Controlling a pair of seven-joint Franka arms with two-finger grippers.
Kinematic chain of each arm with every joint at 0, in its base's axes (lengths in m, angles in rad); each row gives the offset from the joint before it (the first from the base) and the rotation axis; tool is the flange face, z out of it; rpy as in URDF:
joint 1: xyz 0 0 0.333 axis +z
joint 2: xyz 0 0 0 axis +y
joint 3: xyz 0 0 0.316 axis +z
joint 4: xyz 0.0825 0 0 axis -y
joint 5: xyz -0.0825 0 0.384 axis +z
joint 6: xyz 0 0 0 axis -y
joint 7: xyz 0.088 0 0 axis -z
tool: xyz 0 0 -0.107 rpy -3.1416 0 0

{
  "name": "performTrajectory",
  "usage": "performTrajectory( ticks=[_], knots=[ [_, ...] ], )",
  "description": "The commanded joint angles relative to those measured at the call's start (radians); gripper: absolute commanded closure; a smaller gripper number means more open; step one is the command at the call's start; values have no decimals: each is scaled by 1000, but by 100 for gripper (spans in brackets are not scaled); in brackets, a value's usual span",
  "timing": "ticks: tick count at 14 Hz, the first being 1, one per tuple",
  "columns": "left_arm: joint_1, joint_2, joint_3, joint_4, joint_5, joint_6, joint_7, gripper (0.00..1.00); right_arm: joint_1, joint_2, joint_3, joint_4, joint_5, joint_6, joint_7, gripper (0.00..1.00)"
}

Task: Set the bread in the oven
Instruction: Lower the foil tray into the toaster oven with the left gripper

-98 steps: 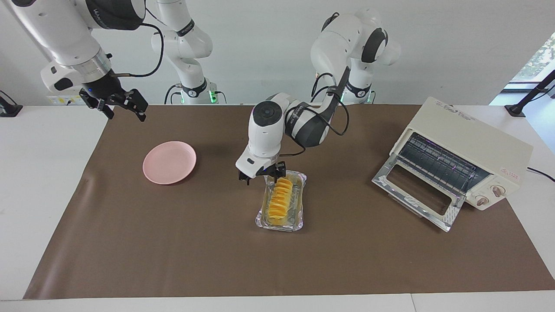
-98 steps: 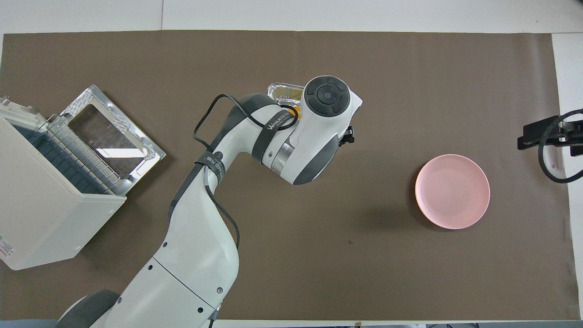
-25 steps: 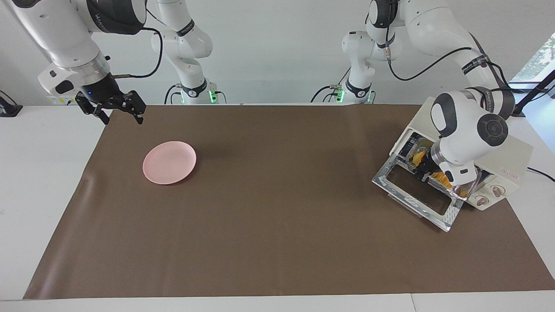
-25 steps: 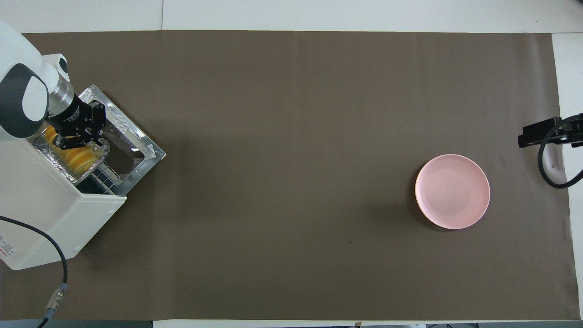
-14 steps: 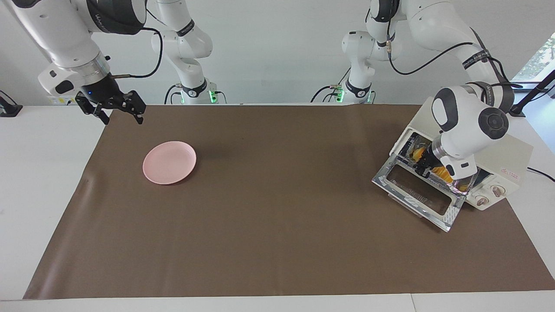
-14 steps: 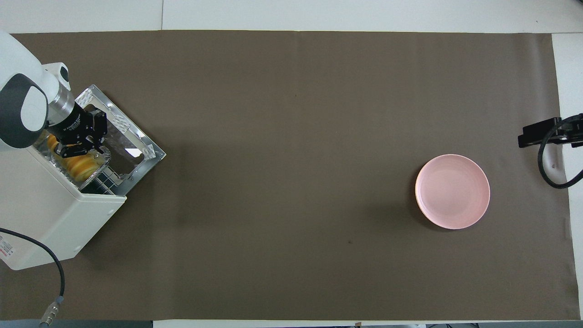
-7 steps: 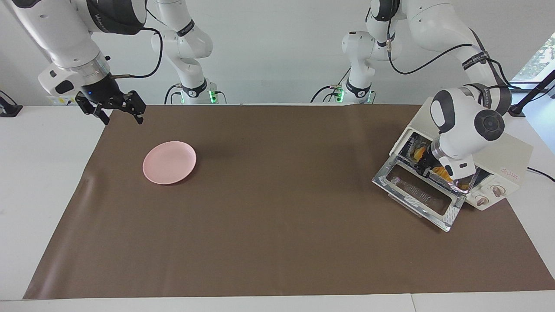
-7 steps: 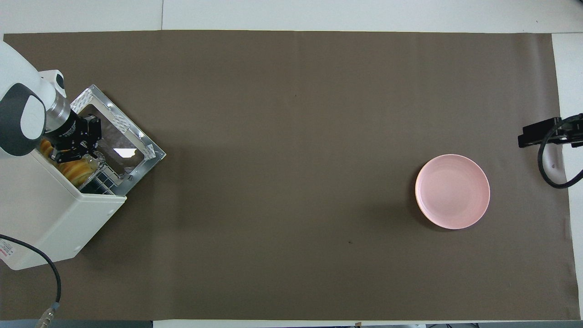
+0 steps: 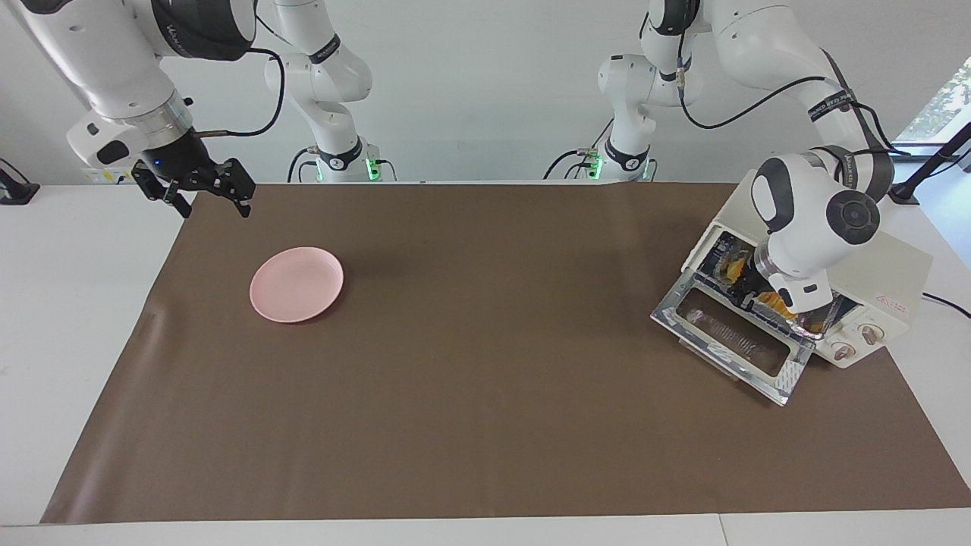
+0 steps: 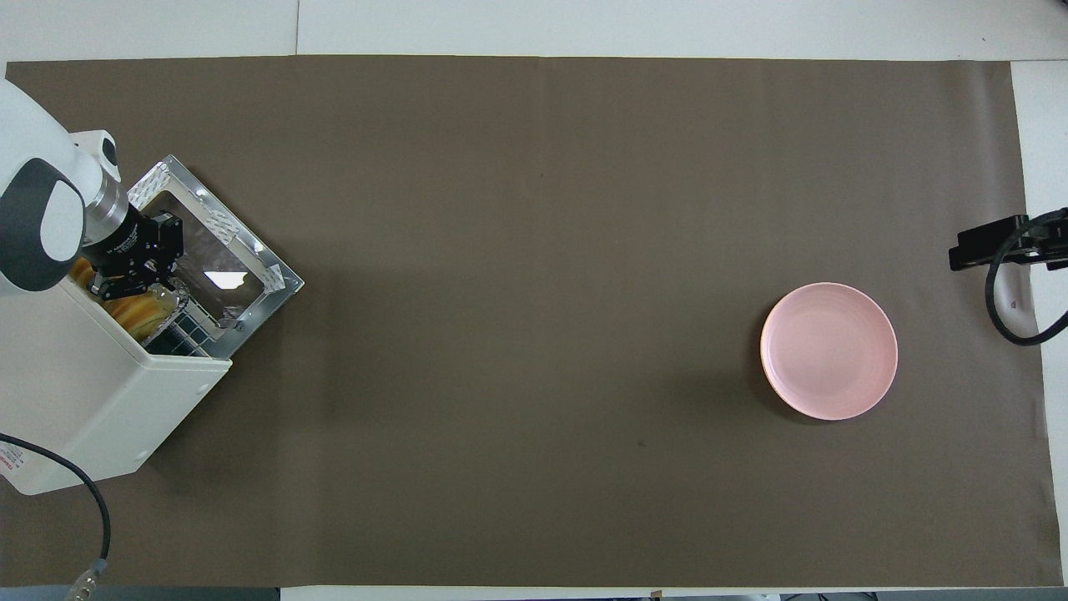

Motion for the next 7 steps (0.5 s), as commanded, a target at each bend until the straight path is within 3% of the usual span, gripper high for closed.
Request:
performTrajectory(
  ticks=[1, 7],
  knots=[
    [-1, -46, -4, -64, 24, 33, 0, 100, -15, -18, 12, -16, -16, -7, -21, 0],
    [-1, -48, -4, -65, 24, 34, 3, 100, -15, -18, 12, -16, -16, -7, -21, 0]
  ],
)
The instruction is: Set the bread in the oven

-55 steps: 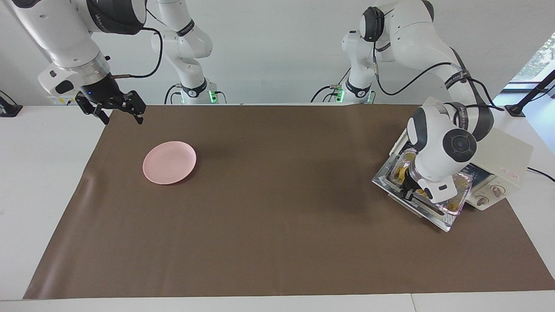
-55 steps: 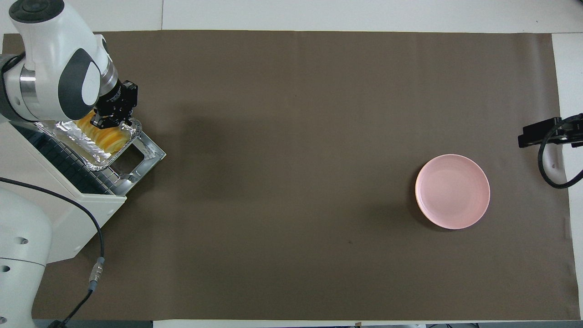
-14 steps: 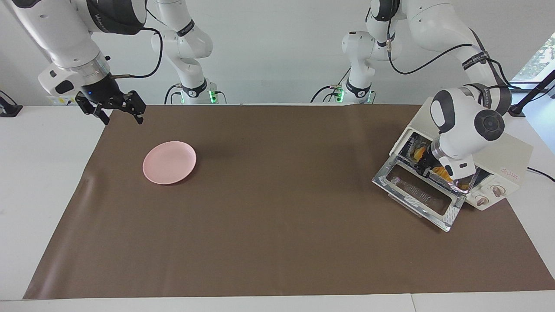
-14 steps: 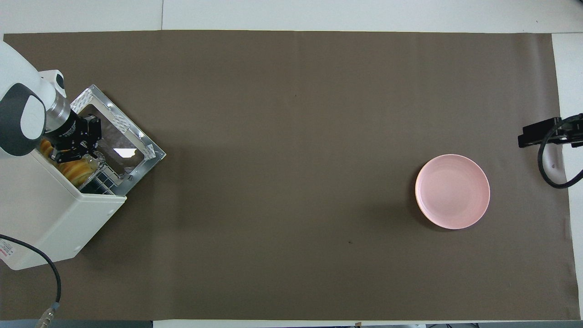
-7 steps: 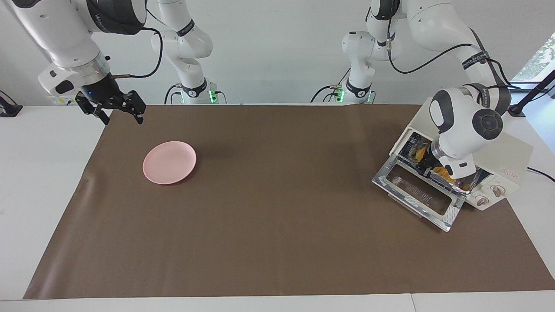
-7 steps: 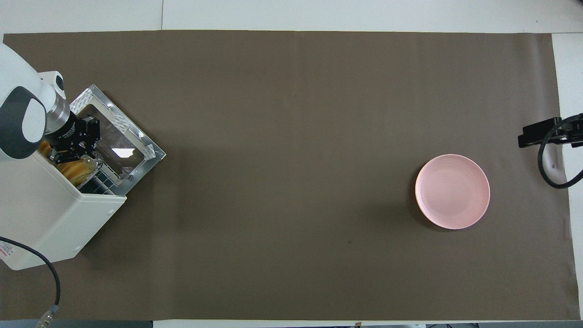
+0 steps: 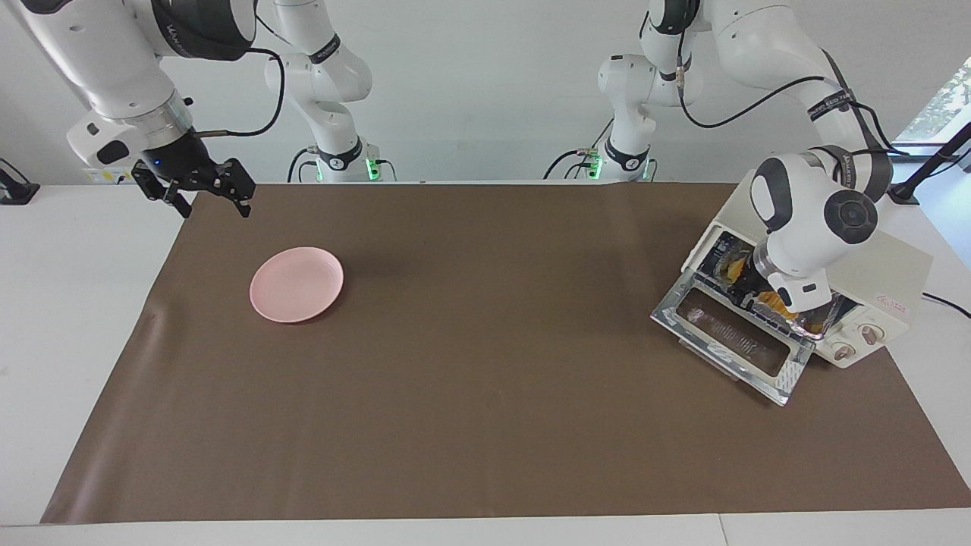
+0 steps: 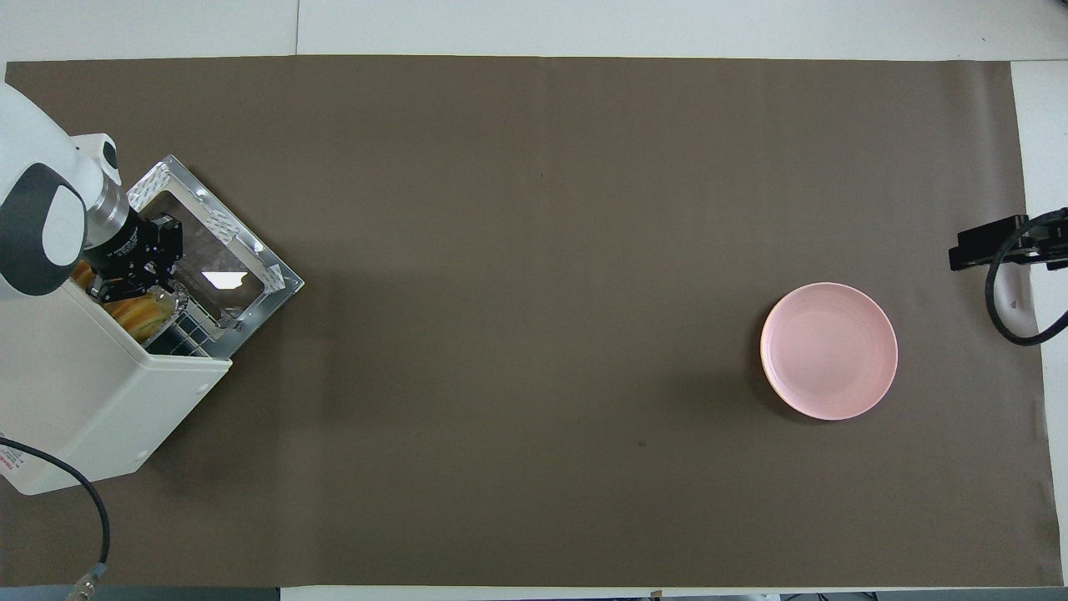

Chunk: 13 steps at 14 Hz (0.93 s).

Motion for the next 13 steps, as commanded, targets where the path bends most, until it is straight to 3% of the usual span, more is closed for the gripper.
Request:
performTrajectory(
  ticks=[1, 2, 5, 7, 13],
  knots=[
    [-1, -40, -3, -54, 19, 25, 6, 97, -15, -18, 11, -16, -16, -7, -21, 0],
    [-1, -42, -3, -55, 19, 25, 7, 93, -15, -18, 11, -16, -16, -7, -21, 0],
    [-1, -43, -3, -55, 19, 27, 9, 56, -15, -18, 12, -16, -16, -7, -21, 0],
    [-1, -43, -3, -54, 19, 27, 10, 0, -15, -18, 12, -16, -16, -7, -21, 0],
    [-4, -40, -3, -49, 22, 28, 9, 0, -15, -18, 12, -16, -16, -7, -21, 0]
  ],
)
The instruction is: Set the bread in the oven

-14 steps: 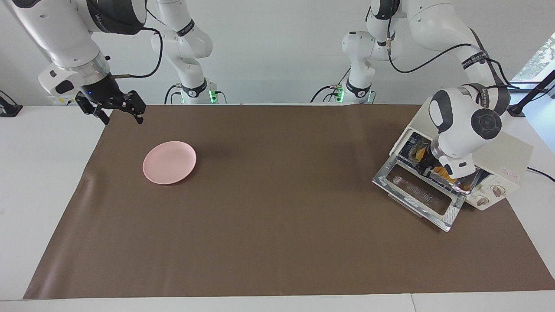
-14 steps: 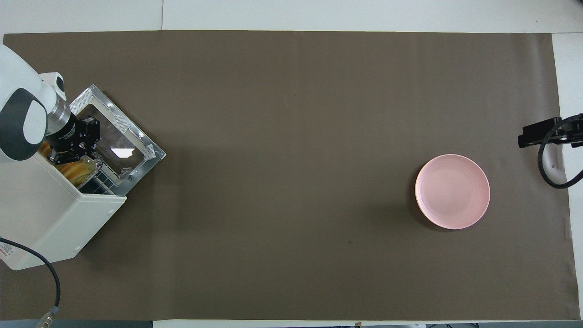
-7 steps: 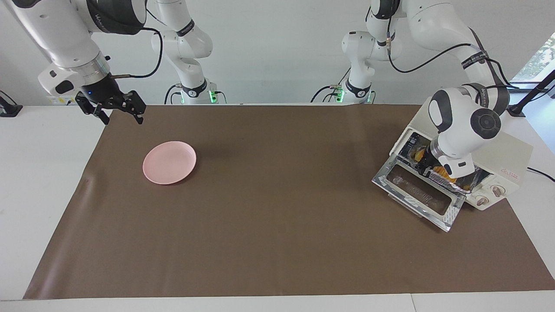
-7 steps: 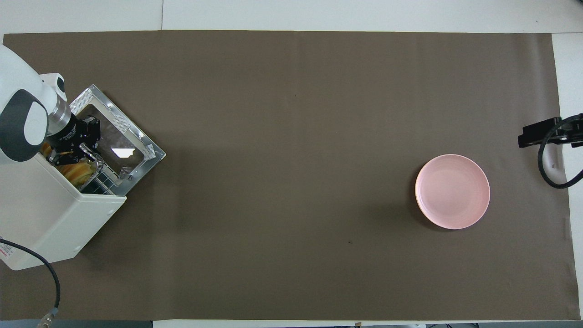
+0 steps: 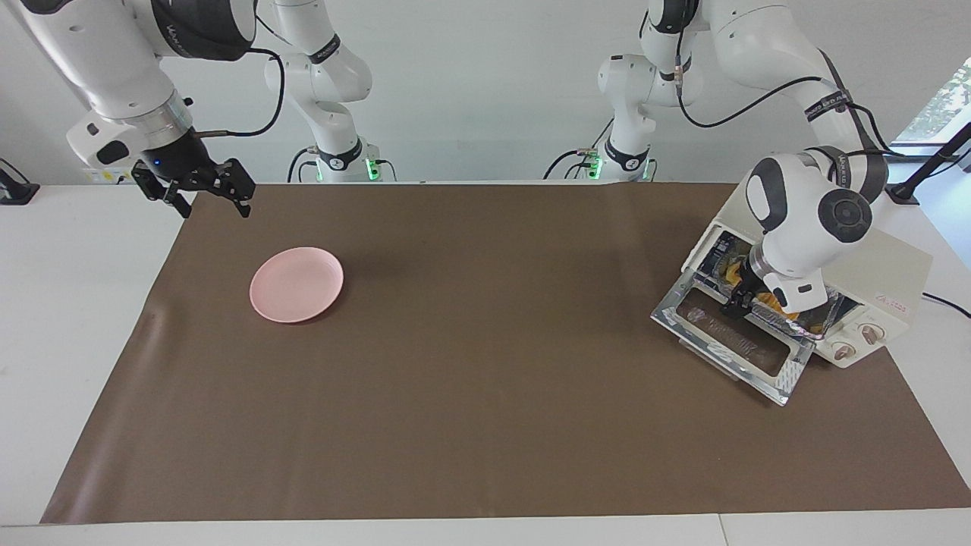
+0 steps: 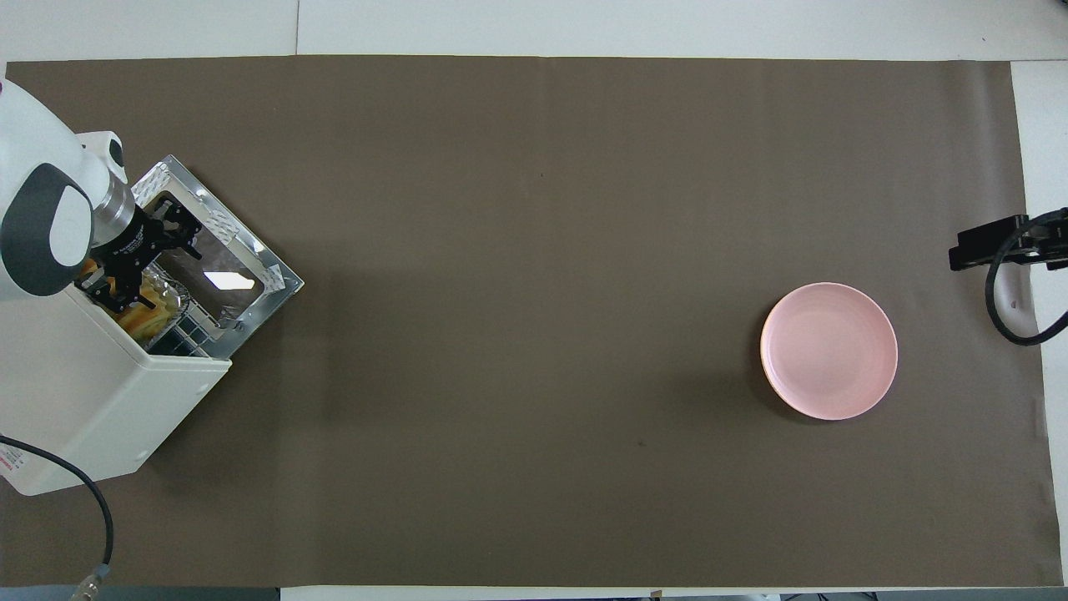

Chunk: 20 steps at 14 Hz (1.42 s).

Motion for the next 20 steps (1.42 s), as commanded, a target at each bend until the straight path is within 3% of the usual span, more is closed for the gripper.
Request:
performTrajectory(
  ticks=[1, 7, 11, 14, 18, 20],
  knots=[
    [-2, -39, 12, -45, 22, 7, 8, 0, -15, -18, 12, -16, -16, -7, -21, 0],
    [-21, -26, 10, 14, 25, -7, 22, 0, -15, -18, 12, -16, -16, -7, -21, 0],
    [-61, -27, 7, 33, 94, -37, 41, 0, -15, -18, 12, -16, -16, -7, -21, 0],
    [-61, -26, 5, 106, 94, -94, 60, 0, -15, -18, 12, -16, -16, -7, -22, 0],
    [-55, -35, 5, 200, 85, -183, 241, 0, -15, -18, 12, -16, -16, -7, -21, 0],
    [-50, -85, 7, 199, 82, -215, 377, 0, -15, -18, 12, -16, -16, -7, -21, 0]
  ],
)
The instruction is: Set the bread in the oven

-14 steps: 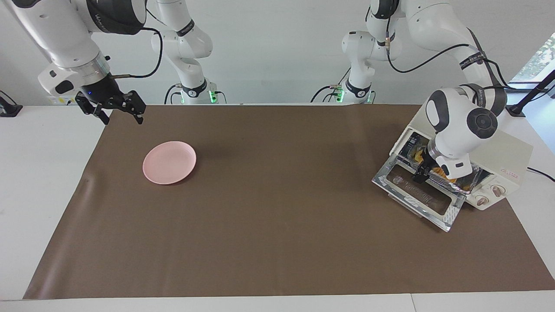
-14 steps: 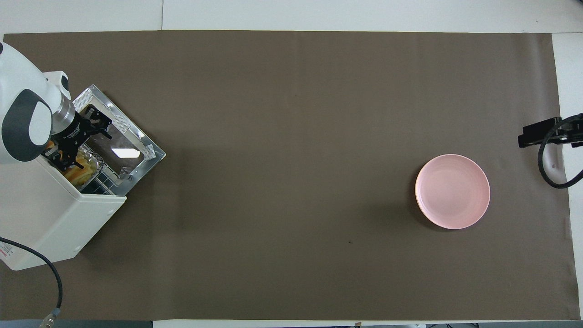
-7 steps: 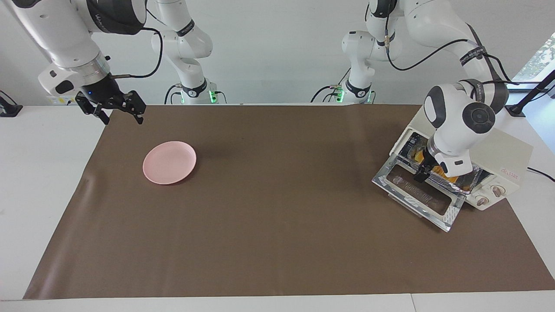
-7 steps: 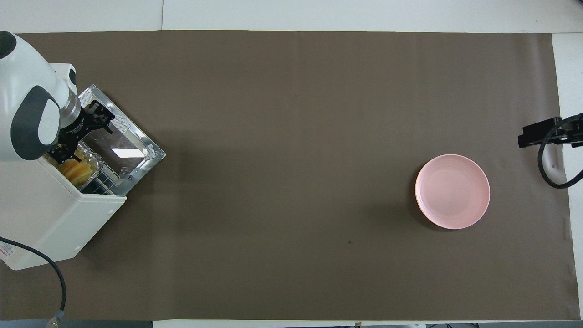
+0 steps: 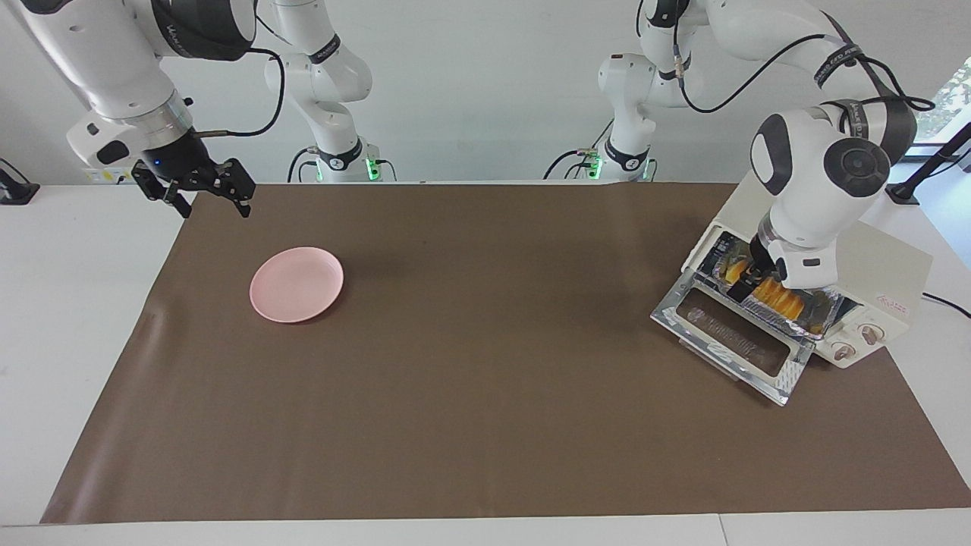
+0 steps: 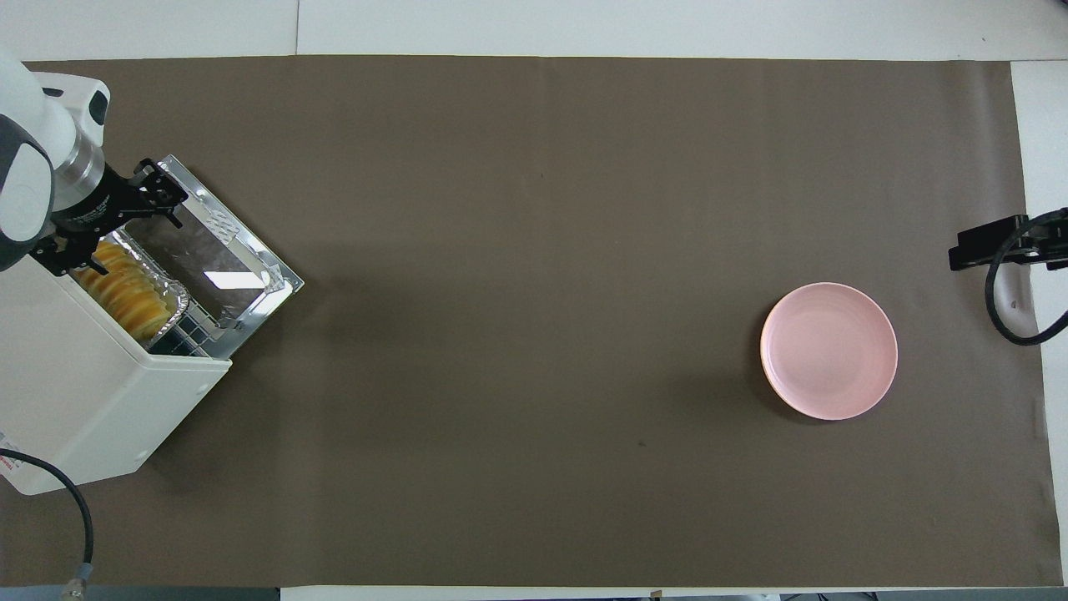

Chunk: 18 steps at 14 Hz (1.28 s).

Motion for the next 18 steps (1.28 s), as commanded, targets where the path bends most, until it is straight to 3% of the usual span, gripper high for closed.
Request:
performTrajectory(
  ticks=[1, 4, 8, 10, 15, 18],
  knots=[
    [1, -72, 3, -2, 6, -59, 193, 0, -15, -18, 12, -16, -16, -7, -21, 0],
    [1, -142, 3, -16, 6, -133, 382, 0, -15, -18, 11, -16, -16, -7, -21, 0],
    [4, -228, 0, -82, 6, -167, 490, 0, -15, -18, 12, -16, -16, -7, -21, 0],
    [106, -355, -79, -192, -3, -144, 541, 0, -15, -18, 12, -16, -16, -7, -21, 0],
    [265, -348, -230, -192, -20, -138, 635, 0, -15, -18, 12, -16, -16, -7, -21, 0],
    [277, -258, -247, -113, -52, -148, 674, 0, -15, -18, 12, -16, -16, -7, -22, 0]
  ],
)
